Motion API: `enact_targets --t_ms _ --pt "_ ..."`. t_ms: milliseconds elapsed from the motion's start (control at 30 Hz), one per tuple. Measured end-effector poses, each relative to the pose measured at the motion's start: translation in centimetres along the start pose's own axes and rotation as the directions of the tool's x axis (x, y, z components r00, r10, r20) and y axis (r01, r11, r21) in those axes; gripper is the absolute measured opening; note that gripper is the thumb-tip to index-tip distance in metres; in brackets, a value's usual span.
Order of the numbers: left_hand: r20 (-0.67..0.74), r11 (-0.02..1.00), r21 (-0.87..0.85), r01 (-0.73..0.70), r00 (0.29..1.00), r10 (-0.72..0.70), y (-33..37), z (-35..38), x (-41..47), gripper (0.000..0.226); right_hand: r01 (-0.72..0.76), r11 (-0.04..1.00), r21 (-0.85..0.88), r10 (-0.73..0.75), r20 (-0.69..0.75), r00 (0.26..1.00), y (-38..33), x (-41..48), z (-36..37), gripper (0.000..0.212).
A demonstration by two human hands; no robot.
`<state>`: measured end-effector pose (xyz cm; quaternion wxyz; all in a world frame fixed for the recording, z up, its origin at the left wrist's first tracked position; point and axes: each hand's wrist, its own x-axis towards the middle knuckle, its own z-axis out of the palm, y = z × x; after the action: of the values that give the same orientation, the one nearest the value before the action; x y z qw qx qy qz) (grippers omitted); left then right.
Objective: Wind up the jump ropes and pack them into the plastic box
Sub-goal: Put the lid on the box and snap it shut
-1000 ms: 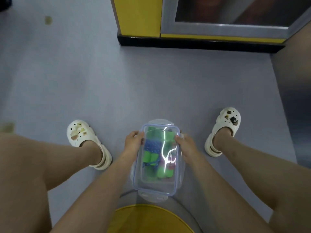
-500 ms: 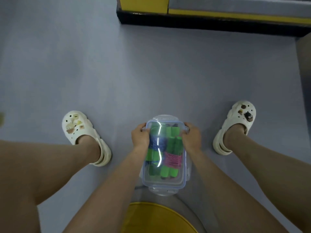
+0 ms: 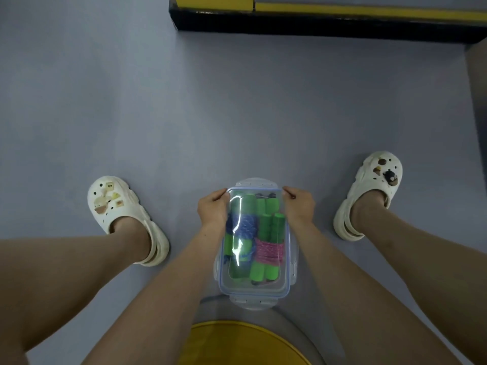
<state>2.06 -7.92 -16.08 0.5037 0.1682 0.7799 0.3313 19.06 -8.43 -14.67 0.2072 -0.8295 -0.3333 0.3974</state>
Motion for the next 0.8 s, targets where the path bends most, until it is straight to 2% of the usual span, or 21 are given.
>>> enact_targets --t_ms 167,400,500,567,633,700,767,800 --pt "-0.01 1.0 -0.027 0.016 1.0 -0.017 0.0 0.4 0.0 0.03 -0.03 0.997 0.077 0.035 -0.061 0.998 0.1 0.3 -0.1 0.024" --pt "0.013 0.994 -0.093 0.057 0.998 -0.056 -0.1 0.5 0.4 0.016 -0.08 0.969 0.233 0.109 -0.116 0.987 0.3 0.0 0.9 0.019" --pt "0.017 0.998 -0.056 0.029 0.999 -0.028 0.1 0.6 0.5 0.013 -0.109 0.943 0.313 0.157 -0.131 0.979 0.4 0.1 1.7 0.019" --pt "0.044 1.0 0.015 -0.007 0.999 0.007 0.2 0.5 0.9 0.013 -0.13 0.929 0.346 0.169 -0.083 0.982 0.4 0.3 2.2 0.019" --pt "0.09 0.991 0.12 -0.067 0.994 0.057 0.3 0.3 1.5 0.018 -0.178 0.92 0.35 0.201 -0.03 0.979 0.6 0.3 2.6 0.017" --pt "0.15 0.937 0.276 -0.214 0.973 0.178 0.4 0.4 1.5 0.032 -0.212 0.918 0.336 0.231 -0.019 0.973 0.8 0.6 3.0 0.016" --pt "0.287 0.786 0.423 -0.451 0.89 0.355 0.3 0.7 1.0 0.048 -0.214 0.92 0.328 0.235 -0.026 0.972 0.8 0.8 3.0 0.016" --pt "0.382 0.671 0.488 -0.559 0.827 0.411 0.1 0.9 0.7 0.055 -0.218 0.92 0.325 0.24 -0.029 0.97 0.7 0.8 3.0 0.016"
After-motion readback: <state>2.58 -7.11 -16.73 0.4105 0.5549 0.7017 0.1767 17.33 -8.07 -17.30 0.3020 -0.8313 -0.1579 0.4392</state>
